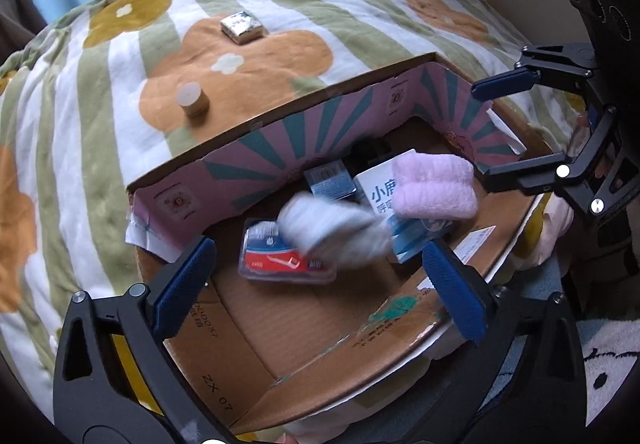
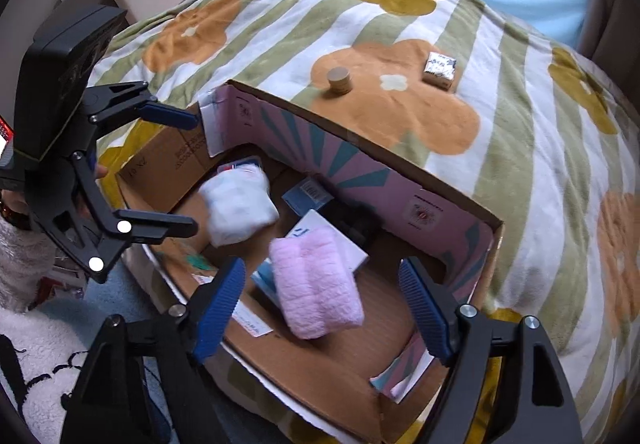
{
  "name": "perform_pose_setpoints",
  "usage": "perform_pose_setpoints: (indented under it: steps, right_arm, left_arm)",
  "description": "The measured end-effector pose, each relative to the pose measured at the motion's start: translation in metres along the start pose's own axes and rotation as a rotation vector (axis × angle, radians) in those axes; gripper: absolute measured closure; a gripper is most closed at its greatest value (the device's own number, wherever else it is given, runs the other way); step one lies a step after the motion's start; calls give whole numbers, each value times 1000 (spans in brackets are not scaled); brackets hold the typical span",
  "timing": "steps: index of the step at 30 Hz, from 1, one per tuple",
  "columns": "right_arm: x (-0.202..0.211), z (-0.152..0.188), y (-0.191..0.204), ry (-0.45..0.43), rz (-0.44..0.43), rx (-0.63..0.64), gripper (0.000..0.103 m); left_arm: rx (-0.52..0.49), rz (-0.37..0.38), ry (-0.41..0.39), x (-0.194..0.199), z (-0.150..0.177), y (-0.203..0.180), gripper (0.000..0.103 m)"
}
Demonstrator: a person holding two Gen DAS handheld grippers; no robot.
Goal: Organize objects
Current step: 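Carry the sock bundle and pink towel into the cardboard box and release both, then move both tools back toward the beige lid and tissue pack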
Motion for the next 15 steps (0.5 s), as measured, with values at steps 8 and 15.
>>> perform_pose_setpoints:
  steps: [8, 15]
  right_arm:
    - [1, 0, -5, -11, -1, -12, 22]
    - [1, 0, -6, -11, 2, -15, 22]
  left_arm:
    - [37, 41, -11, 4, -3, 0, 0]
    - [45, 32, -12, 4, -7, 2, 0]
Point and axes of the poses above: each gripper's, at about its wrist camera, not at the fingertips, and x roughly against the way its jaws point, y to its left, z to its underside, the point moved 9 cm from there along -x, roughly the way its jaws point, and after that the axes turned 15 degrees about x, right-handed, at the moved point
